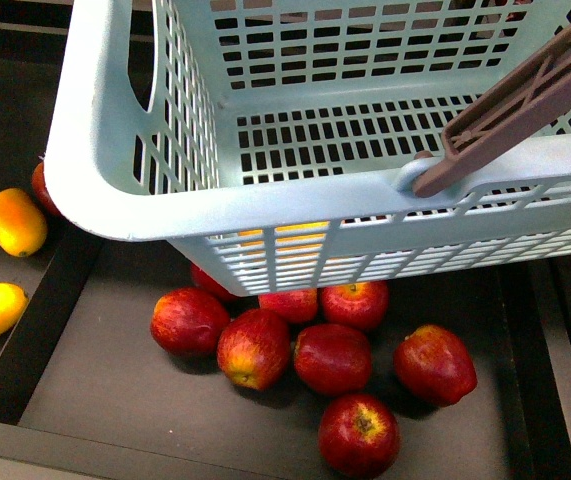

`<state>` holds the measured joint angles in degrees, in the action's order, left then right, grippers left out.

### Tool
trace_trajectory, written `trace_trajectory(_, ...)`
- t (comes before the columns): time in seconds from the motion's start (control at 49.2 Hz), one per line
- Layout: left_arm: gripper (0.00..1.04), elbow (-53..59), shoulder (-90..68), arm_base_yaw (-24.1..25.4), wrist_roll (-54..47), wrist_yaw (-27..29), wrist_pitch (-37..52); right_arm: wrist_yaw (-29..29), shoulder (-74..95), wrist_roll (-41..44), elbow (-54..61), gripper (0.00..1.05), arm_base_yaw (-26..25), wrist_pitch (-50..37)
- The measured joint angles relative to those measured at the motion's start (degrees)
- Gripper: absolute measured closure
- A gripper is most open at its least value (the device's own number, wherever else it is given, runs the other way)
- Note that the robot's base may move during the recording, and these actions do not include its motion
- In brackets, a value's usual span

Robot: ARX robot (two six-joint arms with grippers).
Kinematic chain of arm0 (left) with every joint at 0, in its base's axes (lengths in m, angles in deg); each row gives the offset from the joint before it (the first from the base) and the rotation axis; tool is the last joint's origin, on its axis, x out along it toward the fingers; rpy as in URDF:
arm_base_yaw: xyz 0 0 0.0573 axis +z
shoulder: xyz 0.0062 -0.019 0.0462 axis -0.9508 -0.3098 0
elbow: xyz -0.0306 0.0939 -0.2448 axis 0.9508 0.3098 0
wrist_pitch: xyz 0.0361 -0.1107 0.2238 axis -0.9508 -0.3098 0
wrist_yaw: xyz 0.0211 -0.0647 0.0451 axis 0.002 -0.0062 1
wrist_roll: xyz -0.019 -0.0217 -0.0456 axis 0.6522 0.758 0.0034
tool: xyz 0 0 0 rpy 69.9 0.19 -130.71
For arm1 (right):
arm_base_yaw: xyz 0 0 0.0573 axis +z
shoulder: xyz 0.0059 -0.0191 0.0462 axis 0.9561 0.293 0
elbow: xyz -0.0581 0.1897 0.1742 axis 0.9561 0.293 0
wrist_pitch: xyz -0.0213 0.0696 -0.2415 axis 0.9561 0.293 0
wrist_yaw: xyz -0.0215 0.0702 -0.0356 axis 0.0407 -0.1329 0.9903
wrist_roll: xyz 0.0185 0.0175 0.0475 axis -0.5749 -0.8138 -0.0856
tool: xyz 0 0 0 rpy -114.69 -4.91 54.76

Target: Pick lemon and mango into basket

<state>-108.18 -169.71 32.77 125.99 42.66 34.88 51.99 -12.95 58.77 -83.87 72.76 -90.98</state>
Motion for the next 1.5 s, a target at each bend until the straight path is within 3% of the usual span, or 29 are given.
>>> trace_trajectory(0.142, 0.99, 0.0, 0.0, -0.2, 0.0, 0.1, 0.0, 0.3, 0.0, -0.1, 0.0, 0.07, 0.0, 0.0)
trace_trajectory(1.503, 0.99, 0.0, 0.0, -0.1, -0.1, 0.0, 0.0, 0.0, -0.2, 0.0, 0.3, 0.09, 0.1, 0.0)
